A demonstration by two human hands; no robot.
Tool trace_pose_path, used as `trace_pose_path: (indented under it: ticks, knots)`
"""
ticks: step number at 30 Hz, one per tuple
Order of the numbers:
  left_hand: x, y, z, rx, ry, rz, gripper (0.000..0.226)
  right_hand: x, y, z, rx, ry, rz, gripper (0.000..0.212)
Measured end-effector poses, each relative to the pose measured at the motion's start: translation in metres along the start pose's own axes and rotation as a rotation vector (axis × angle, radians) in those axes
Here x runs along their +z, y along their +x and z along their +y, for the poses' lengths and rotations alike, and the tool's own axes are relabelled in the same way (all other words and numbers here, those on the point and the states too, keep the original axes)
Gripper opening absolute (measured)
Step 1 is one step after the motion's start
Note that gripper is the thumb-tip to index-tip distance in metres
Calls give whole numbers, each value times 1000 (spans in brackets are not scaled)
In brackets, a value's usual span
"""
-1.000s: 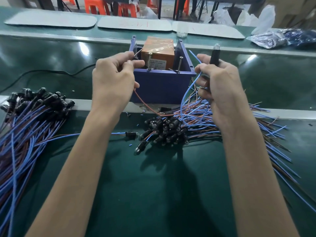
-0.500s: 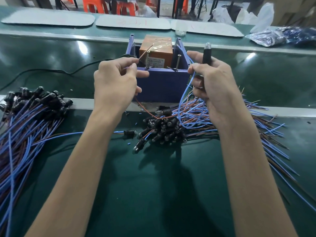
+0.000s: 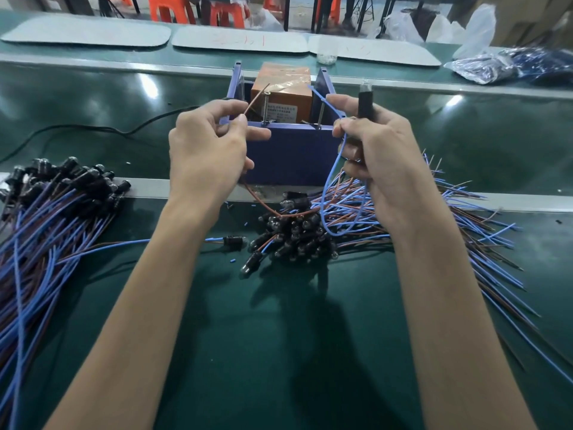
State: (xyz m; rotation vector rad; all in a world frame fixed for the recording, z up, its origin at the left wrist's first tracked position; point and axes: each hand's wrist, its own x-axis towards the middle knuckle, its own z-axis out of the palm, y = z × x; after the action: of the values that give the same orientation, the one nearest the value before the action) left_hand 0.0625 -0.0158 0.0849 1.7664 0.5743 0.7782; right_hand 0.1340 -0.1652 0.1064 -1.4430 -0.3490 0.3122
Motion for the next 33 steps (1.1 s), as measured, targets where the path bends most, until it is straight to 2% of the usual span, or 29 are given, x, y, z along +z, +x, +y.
trace_pose_path:
  ticks: [11,20,33]
  knots:
    - [-4,2,-3,-39,-8,18,18,-4,6,7,14,54,107,22]
    - [5,0,-8,-53,1,-72,16,-1,11,20,72,-55,108,28]
    - [1,0,-4,-64,48,-85,23,-6,13,20,74,-53,92,34]
